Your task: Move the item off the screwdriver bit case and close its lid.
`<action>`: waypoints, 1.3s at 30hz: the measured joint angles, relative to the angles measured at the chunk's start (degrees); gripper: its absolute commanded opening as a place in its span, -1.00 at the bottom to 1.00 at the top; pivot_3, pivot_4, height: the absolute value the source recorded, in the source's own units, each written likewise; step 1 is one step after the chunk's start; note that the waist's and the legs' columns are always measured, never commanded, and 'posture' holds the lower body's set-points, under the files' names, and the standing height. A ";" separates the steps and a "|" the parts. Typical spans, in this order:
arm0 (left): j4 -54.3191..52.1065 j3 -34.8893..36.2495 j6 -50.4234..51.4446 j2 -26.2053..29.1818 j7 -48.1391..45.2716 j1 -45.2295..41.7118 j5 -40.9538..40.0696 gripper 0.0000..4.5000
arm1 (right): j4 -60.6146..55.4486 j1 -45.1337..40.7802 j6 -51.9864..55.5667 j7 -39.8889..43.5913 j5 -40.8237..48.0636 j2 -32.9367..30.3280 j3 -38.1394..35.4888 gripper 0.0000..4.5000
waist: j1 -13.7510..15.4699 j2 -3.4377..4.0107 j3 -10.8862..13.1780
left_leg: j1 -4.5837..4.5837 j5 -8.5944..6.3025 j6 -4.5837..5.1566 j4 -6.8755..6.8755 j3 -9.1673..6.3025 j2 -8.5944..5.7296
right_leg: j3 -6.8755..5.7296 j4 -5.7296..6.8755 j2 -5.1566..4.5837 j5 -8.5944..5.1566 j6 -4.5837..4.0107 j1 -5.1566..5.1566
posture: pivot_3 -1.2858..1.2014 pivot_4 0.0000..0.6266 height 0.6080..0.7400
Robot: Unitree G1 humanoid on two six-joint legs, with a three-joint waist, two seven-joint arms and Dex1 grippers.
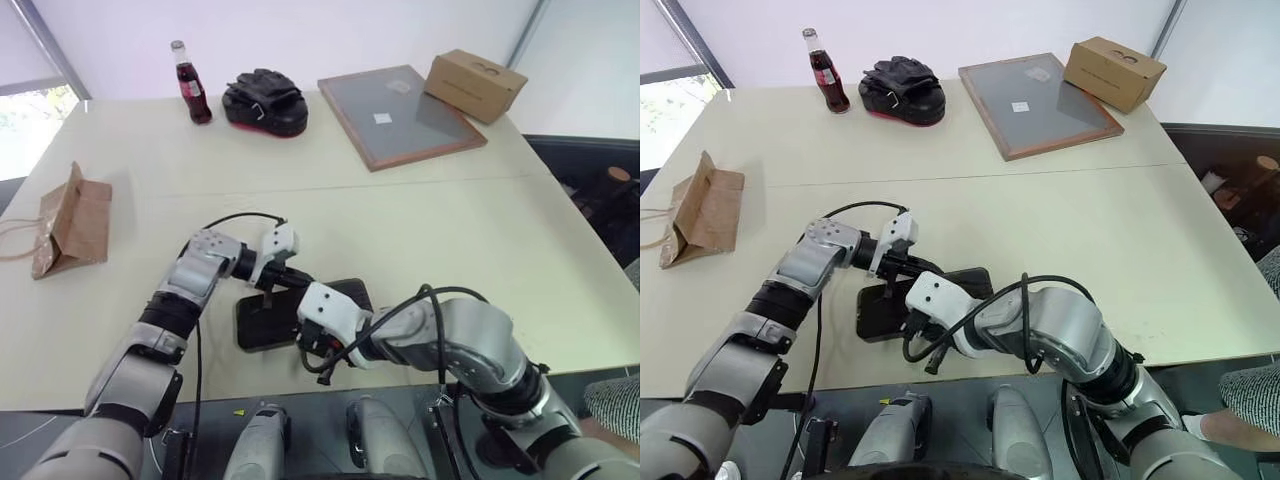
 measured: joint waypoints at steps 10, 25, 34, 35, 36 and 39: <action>-2.67 0.09 -0.50 0.25 0.16 1.56 1.14 -1.00 | -0.79 -0.24 -1.38 -0.76 -3.41 -0.57 4.63 -0.99 | -0.11 0.01 -0.01 | 0.03 0.00 0.01 -0.02 0.00 0.01 | 0.00 0.00 0.02 0.00 0.00 0.00 | 0.03 -0.52 1.00; -3.85 0.38 0.28 0.00 0.62 2.77 2.71 -1.00 | 0.07 -2.08 -3.05 -0.67 -5.06 -0.80 7.90 -0.99 | -0.13 0.02 -0.06 | 0.07 -0.01 0.01 -0.02 0.01 0.03 | 0.00 0.00 0.08 0.00 -0.01 0.02 | 0.03 -0.52 1.00; 1.45 0.74 -3.72 -3.71 1.68 -0.75 3.26 -1.00 | 2.63 -3.44 -6.38 1.32 -5.05 0.24 7.90 -0.99 | -0.05 0.03 -0.05 | 0.05 0.00 0.01 0.02 0.01 0.02 | -0.01 0.00 0.16 0.05 -0.07 0.01 | 0.03 -0.52 1.00; 2.15 0.75 -4.35 -4.04 1.67 -1.09 3.25 -1.00 | 2.61 -4.10 -6.52 2.15 -5.03 0.04 7.87 -0.99 | -0.02 0.03 -0.05 | 0.04 0.00 0.01 0.02 0.00 0.02 | -0.02 0.00 0.16 0.04 -0.07 0.02 | 0.03 -0.52 1.00; 2.64 0.76 -4.69 -4.34 1.67 -1.38 3.25 -1.00 | 2.61 -4.56 -6.72 2.83 -5.03 -0.18 7.84 -0.99 | 0.00 0.03 -0.05 | 0.03 0.00 0.01 0.01 -0.01 0.01 | -0.02 -0.01 0.15 0.04 -0.07 0.01 | 0.03 -0.52 1.00; 5.01 0.83 -6.31 -5.26 1.62 -2.54 3.23 -1.00 | 2.60 -5.69 -8.34 6.02 -4.81 -1.95 6.94 -0.99 | 0.21 0.02 -0.04 | -0.02 0.00 0.01 0.04 -0.03 -0.02 | -0.03 -0.04 0.09 0.04 -0.06 0.02 | 0.03 -0.52 1.00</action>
